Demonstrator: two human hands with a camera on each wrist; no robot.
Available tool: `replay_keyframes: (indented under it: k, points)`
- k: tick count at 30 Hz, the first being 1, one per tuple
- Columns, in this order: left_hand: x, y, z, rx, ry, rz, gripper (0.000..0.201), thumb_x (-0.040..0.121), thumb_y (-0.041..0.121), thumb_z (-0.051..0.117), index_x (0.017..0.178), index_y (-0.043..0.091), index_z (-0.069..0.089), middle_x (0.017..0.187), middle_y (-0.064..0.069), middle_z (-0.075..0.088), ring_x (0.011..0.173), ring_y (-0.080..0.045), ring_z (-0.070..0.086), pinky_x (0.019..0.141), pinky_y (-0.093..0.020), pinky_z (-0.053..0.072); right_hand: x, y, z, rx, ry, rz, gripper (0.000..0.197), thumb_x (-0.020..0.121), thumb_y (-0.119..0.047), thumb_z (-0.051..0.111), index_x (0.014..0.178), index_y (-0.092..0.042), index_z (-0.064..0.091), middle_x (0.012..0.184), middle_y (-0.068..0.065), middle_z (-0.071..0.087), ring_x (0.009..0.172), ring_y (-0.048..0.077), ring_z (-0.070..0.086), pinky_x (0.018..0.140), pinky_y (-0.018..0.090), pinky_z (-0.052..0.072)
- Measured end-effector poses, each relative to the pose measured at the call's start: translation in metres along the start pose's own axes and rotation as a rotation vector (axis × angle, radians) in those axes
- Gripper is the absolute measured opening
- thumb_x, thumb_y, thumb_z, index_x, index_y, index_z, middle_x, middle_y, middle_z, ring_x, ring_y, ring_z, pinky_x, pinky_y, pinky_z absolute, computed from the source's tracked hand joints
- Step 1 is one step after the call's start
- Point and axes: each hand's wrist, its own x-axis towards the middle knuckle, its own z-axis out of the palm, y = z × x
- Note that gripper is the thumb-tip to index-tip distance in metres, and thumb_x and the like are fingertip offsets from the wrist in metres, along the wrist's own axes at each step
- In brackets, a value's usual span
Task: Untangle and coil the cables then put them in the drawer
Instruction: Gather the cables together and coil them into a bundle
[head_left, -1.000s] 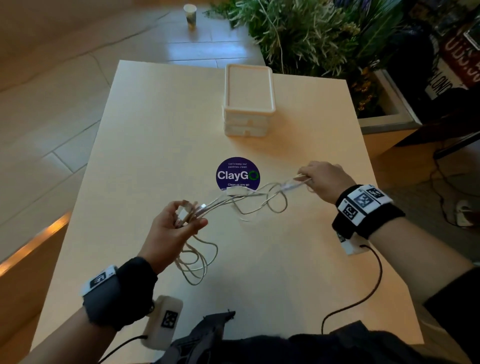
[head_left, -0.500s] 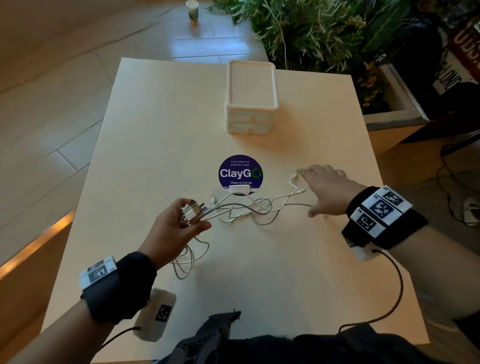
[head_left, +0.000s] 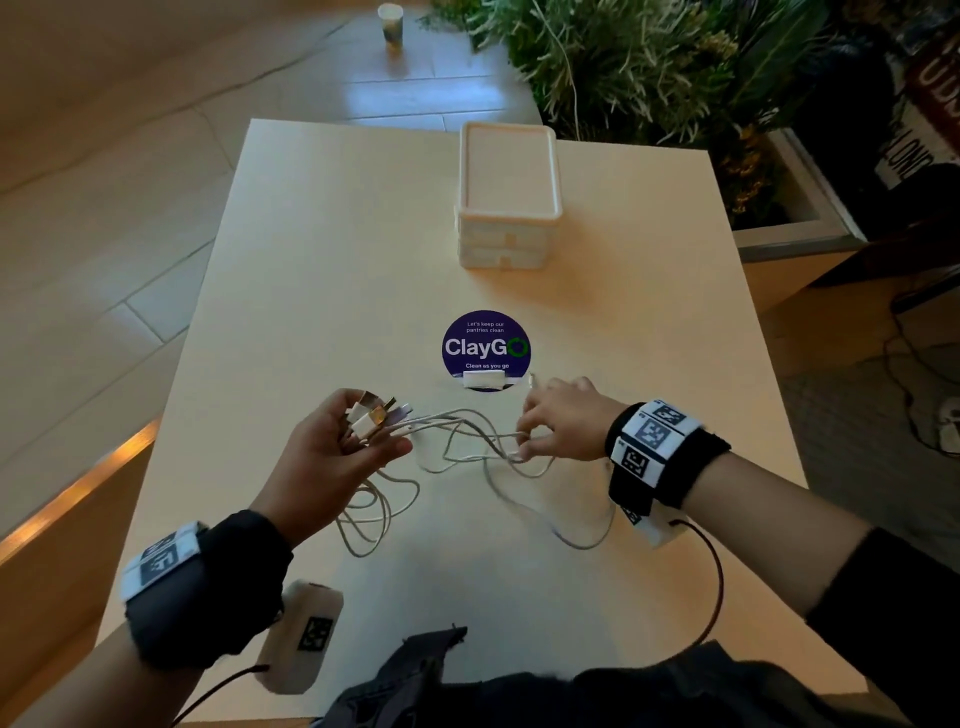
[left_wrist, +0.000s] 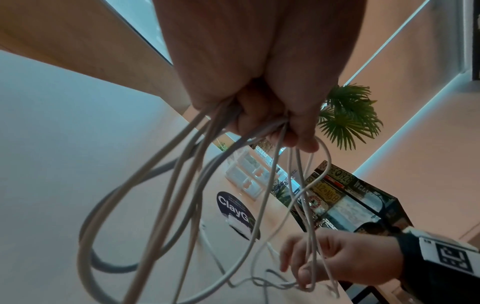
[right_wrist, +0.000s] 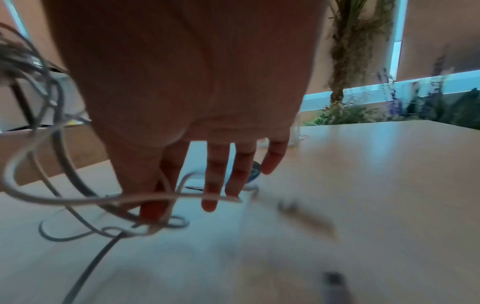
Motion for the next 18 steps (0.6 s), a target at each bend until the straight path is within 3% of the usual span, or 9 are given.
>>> replay_keyframes:
  k: [3, 5, 7, 12, 15, 18]
  points:
    - [-0.004, -0.003, -0.011, 0.039, -0.023, 0.003, 0.028, 0.074, -0.005, 0.072, 0.091, 0.008, 0.054, 0.082, 0.022, 0.074, 0.075, 0.004, 0.067, 0.06, -0.014, 0.047, 0.001, 0.016, 0.001, 0.161, 0.107, 0.115, 0.026, 0.089, -0.048, 0.052, 0.099, -0.029, 0.067, 0.101, -0.001, 0.058, 0.105, 0.02, 0.049, 0.09, 0.041, 0.034]
    - [-0.011, -0.004, -0.011, 0.087, -0.055, 0.019, 0.025, 0.075, -0.006, 0.071, 0.091, 0.003, 0.054, 0.067, 0.025, 0.07, 0.056, 0.007, 0.058, 0.05, -0.009, 0.041, 0.0, 0.026, -0.003, 0.274, 0.153, 0.163, 0.024, 0.089, -0.044, 0.054, 0.095, -0.025, 0.067, 0.091, -0.002, 0.058, 0.094, 0.02, 0.054, 0.085, 0.039, 0.041]
    - [-0.016, -0.006, -0.011, 0.121, -0.055, 0.042, 0.021, 0.076, -0.005, 0.071, 0.088, 0.003, 0.056, 0.055, 0.022, 0.062, 0.044, 0.002, 0.046, 0.045, -0.008, 0.034, 0.0, 0.031, -0.006, 0.343, 0.188, 0.2, 0.022, 0.089, -0.042, 0.055, 0.094, -0.024, 0.066, 0.087, -0.001, 0.06, 0.085, 0.02, 0.056, 0.08, 0.039, 0.045]
    - [-0.018, -0.014, -0.022, 0.08, -0.01, 0.064, 0.017, 0.073, 0.014, 0.076, 0.083, 0.014, 0.062, 0.061, 0.001, 0.051, 0.054, -0.011, 0.038, 0.048, -0.021, 0.033, 0.001, 0.03, -0.005, 0.467, 0.248, 0.223, 0.02, 0.091, -0.036, 0.052, 0.085, -0.018, 0.058, 0.077, 0.004, 0.066, 0.069, 0.019, 0.063, 0.067, 0.033, 0.048]
    - [-0.016, -0.02, -0.027, 0.088, 0.015, 0.054, 0.018, 0.078, 0.001, 0.073, 0.083, 0.014, 0.062, 0.056, 0.012, 0.05, 0.054, -0.006, 0.038, 0.049, -0.015, 0.032, -0.003, 0.027, -0.01, 0.727, 0.273, 0.17, 0.023, 0.091, -0.037, 0.056, 0.083, -0.015, 0.061, 0.065, 0.0, 0.064, 0.06, 0.012, 0.056, 0.061, 0.028, 0.043]
    - [-0.015, -0.027, -0.034, 0.071, 0.024, 0.044, 0.017, 0.077, 0.003, 0.074, 0.087, 0.007, 0.062, 0.057, 0.012, 0.048, 0.054, -0.003, 0.038, 0.05, -0.013, 0.033, -0.011, 0.034, -0.019, 1.034, 0.206, 0.103, 0.008, 0.087, -0.023, 0.064, 0.084, -0.015, 0.065, 0.071, -0.001, 0.061, 0.063, 0.01, 0.051, 0.063, 0.023, 0.04]
